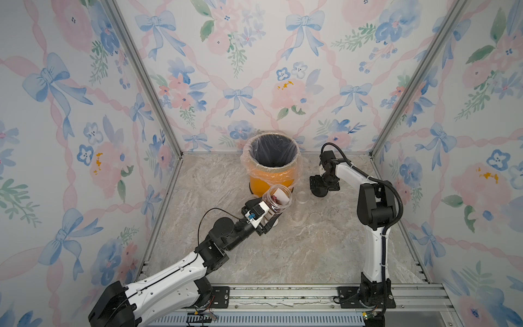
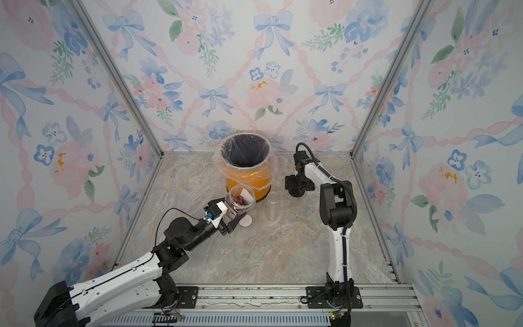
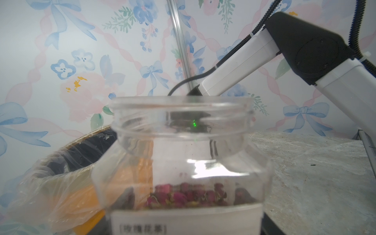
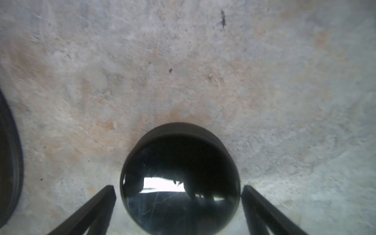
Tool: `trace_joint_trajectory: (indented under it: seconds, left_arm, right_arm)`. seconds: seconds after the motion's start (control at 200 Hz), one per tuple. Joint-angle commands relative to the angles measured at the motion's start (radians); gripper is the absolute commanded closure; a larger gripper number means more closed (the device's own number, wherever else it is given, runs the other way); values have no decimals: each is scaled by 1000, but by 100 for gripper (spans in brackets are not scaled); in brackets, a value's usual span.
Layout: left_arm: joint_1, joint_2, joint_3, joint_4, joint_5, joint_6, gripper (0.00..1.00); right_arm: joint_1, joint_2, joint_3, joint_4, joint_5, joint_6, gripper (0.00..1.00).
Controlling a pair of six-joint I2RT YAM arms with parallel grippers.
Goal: Empty the moldy dried flower tea in the jars
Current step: Place the lid at the center of the board, then pour the moldy dried flower tea into the trash bin.
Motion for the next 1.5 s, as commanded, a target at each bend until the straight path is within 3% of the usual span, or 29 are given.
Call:
trace_joint_trajectory:
  seconds: [0.0, 0.12, 0.27, 0.48, 0.625, 0.74, 0.85, 0.95, 1.17, 1.495]
  left_arm:
    - [-6, -12, -3, 15, -10, -15, 57]
    - [-7, -11, 7, 15, -17, -30, 57]
    - [-7, -14, 30, 15, -17, -71, 57]
    - [-8, -10, 75, 20, -17, -130, 57]
    - [-8, 1, 101, 49, -29, -184, 58]
    - [-8, 19, 127, 59, -56, -255, 59]
    - [-8, 27, 137, 64, -3, -269, 59]
    - [-4, 21, 125, 76, 106, -246, 59]
    - [26, 18, 118, 83, 215, -252, 59]
    - [95, 28, 104, 139, 435, -255, 59]
  right_arm:
    - [6, -32, -36, 4, -24, 12, 3]
    - [4, -123, -87, 22, -32, 11, 3]
    - [-1, -361, -241, 108, -78, 40, 3]
    - [11, -712, -423, 238, -282, 92, 3]
    - [71, -891, -527, 376, -470, 15, 1]
    - [173, -982, -601, 450, -541, -150, 2]
    - [245, -1036, -680, 542, -674, -276, 3]
    - [247, -1045, -688, 559, -838, -359, 3]
    - [245, -1045, -669, 526, -1039, -483, 3]
    - [263, -1003, -600, 489, -1143, -562, 3]
